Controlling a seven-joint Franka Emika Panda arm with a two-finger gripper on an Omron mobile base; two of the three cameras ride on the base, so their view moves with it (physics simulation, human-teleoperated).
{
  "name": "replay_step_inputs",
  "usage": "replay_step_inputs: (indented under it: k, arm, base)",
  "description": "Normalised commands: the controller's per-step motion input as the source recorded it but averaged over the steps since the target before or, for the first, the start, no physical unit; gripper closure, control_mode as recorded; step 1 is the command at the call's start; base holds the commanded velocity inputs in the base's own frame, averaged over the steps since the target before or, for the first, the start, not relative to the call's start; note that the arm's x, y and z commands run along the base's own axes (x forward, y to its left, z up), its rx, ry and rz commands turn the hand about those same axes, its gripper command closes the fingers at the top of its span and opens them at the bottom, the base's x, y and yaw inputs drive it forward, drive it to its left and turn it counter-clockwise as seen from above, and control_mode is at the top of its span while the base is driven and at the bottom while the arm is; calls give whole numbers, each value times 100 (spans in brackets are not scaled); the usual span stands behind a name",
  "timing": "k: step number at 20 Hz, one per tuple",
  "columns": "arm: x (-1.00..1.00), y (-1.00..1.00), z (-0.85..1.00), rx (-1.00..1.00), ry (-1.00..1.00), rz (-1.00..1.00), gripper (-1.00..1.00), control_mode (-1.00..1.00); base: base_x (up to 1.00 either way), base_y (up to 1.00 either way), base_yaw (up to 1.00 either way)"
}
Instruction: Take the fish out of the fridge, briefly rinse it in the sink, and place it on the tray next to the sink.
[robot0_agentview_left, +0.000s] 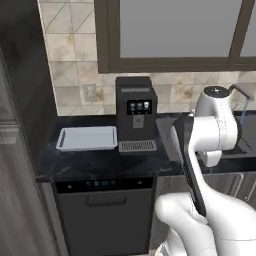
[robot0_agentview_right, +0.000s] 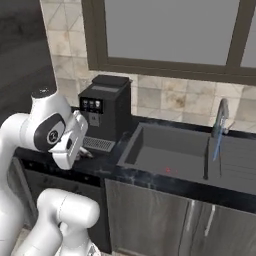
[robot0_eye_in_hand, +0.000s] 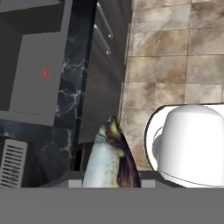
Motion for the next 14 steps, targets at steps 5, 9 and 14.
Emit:
replay_step_inputs:
  k: [5, 9, 14]
  arm:
    - [0, 0, 0, 0, 0, 0, 100, 100]
    - [0, 0, 0, 0, 0, 0, 100, 100]
    - [0, 0, 0, 0, 0, 0, 100, 100]
  base:
    - [47, 100, 0]
    - [33, 82, 0]
    - [54, 47, -1]
